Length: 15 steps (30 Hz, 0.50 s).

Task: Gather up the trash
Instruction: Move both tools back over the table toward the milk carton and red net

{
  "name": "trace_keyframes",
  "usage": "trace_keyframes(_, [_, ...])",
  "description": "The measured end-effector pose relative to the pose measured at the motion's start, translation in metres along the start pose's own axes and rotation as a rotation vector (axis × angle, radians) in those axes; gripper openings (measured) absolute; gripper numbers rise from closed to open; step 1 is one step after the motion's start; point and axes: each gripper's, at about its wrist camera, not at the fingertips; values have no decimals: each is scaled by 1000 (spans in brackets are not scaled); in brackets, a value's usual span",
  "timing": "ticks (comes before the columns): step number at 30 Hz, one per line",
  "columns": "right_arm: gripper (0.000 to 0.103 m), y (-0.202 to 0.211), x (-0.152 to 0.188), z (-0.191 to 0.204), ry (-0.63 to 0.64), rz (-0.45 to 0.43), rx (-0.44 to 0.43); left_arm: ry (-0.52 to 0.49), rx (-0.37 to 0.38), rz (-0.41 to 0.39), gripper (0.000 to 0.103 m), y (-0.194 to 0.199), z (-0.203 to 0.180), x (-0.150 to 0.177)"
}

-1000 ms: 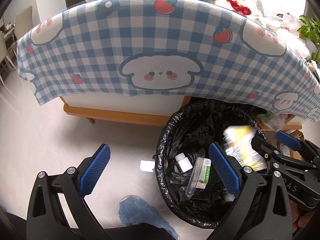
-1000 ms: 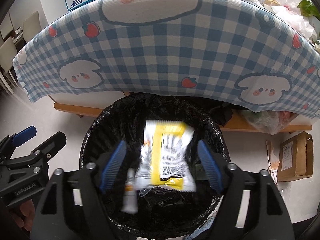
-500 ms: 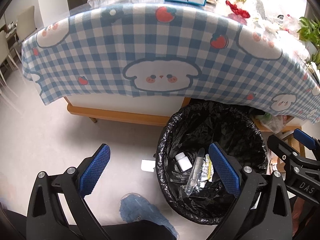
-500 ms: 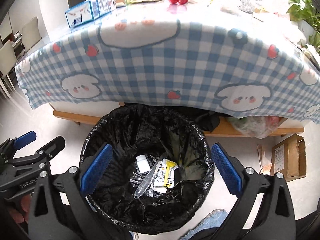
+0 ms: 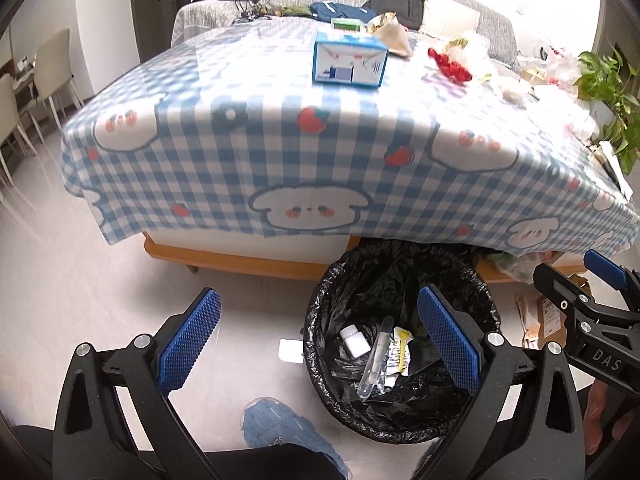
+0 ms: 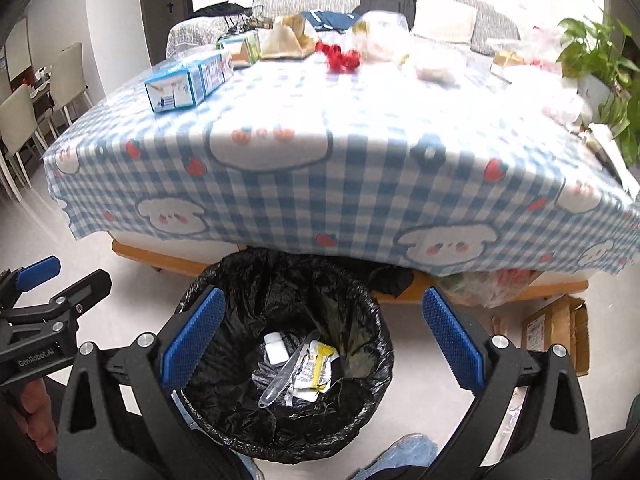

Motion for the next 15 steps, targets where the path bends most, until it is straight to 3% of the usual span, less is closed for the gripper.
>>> trace_keyframes(15, [95,32,-29,-18,-30,-58,0,-10,-1,-36,97,28,-10,-26])
Point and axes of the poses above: each gripper's, at about its wrist camera, not at the fingertips, and y roughly against the way its jaws point, z to its left, x to its underside, and after that the axes turned 1 degree about -x, right-handed
